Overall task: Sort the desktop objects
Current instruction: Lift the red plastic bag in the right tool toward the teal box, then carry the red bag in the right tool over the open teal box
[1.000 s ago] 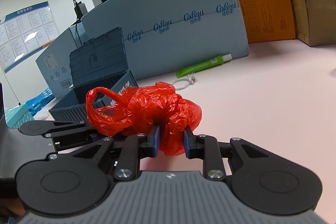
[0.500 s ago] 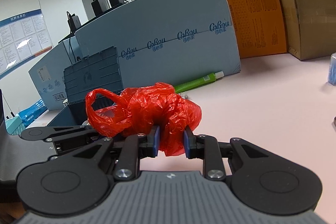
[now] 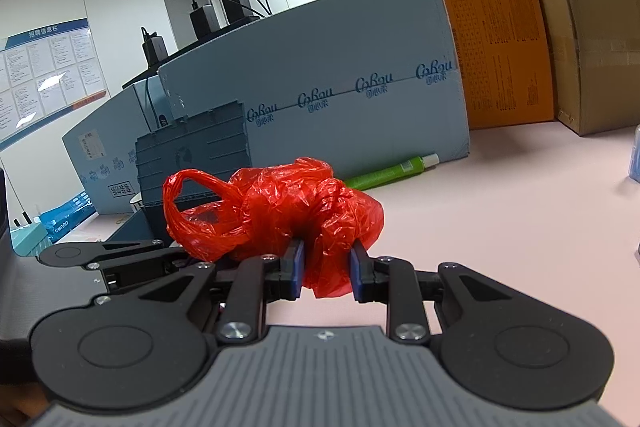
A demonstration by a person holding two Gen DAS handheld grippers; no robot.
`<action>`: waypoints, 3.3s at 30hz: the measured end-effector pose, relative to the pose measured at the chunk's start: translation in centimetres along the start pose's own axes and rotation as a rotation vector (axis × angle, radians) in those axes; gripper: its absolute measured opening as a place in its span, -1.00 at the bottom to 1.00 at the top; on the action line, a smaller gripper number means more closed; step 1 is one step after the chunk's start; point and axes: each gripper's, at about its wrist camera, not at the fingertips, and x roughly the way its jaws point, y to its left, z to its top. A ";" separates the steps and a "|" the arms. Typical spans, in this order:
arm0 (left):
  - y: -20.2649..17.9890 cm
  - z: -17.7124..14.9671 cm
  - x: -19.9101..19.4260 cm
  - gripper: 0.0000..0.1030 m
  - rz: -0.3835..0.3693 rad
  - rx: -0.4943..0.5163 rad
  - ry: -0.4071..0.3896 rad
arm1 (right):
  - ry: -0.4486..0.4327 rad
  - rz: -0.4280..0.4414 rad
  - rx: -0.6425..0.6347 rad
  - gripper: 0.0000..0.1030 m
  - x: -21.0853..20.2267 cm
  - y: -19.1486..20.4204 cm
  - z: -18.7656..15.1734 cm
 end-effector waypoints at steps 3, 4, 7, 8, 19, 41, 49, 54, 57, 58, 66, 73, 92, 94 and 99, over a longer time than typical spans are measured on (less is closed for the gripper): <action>0.3 0.1 -0.4 -0.71 0.009 -0.001 -0.012 | -0.011 0.009 -0.007 -0.46 0.0 0.4 0.2; 0.5 0.1 -0.5 -0.71 0.012 -0.001 -0.016 | -0.014 0.011 -0.010 -0.46 0.1 0.5 0.3; 0.8 0.2 -0.8 -0.71 0.018 -0.002 -0.028 | -0.024 0.017 -0.018 -0.46 0.1 1.0 0.5; 1.0 0.3 -0.9 -0.71 0.020 -0.003 -0.032 | -0.026 0.020 -0.020 -0.46 0.2 1.1 0.5; 2.9 0.4 -2.5 -0.71 0.043 0.002 -0.085 | -0.073 0.042 -0.041 -0.46 0.4 3.2 1.1; 7.7 -0.6 -4.3 -0.71 0.022 0.016 -0.128 | -0.122 0.009 -0.046 -0.46 1.6 7.9 0.6; 9.9 -1.2 -4.8 -0.71 0.041 0.008 -0.125 | -0.122 0.019 -0.053 -0.46 2.8 10.0 0.3; 11.5 -1.5 -5.3 -0.71 0.067 -0.004 -0.127 | -0.118 0.039 -0.071 -0.46 3.6 11.4 0.4; 12.3 -1.6 -5.5 -0.71 0.085 -0.018 -0.127 | -0.113 0.052 -0.080 -0.46 4.1 12.2 0.5; 12.6 -1.7 -5.6 -0.71 0.091 -0.023 -0.128 | -0.111 0.057 -0.083 -0.46 4.3 12.4 0.5; 14.7 -2.5 -6.3 -0.71 0.139 -0.050 -0.118 | -0.090 0.098 -0.095 -0.46 5.7 14.3 0.3; 16.1 -3.1 -6.9 -0.71 0.184 -0.068 -0.103 | -0.070 0.143 -0.105 -0.46 7.2 15.8 0.2; 15.4 -1.5 -4.0 -0.71 0.142 -0.047 -0.066 | -0.046 0.060 -0.088 -0.46 8.0 14.5 1.2; 15.0 -1.2 -3.7 -0.71 0.132 -0.034 -0.067 | -0.048 0.043 -0.086 -0.46 7.8 14.2 1.4; 14.5 -0.6 -3.2 -0.71 0.117 -0.017 -0.062 | -0.051 0.016 -0.086 -0.46 7.5 13.9 1.7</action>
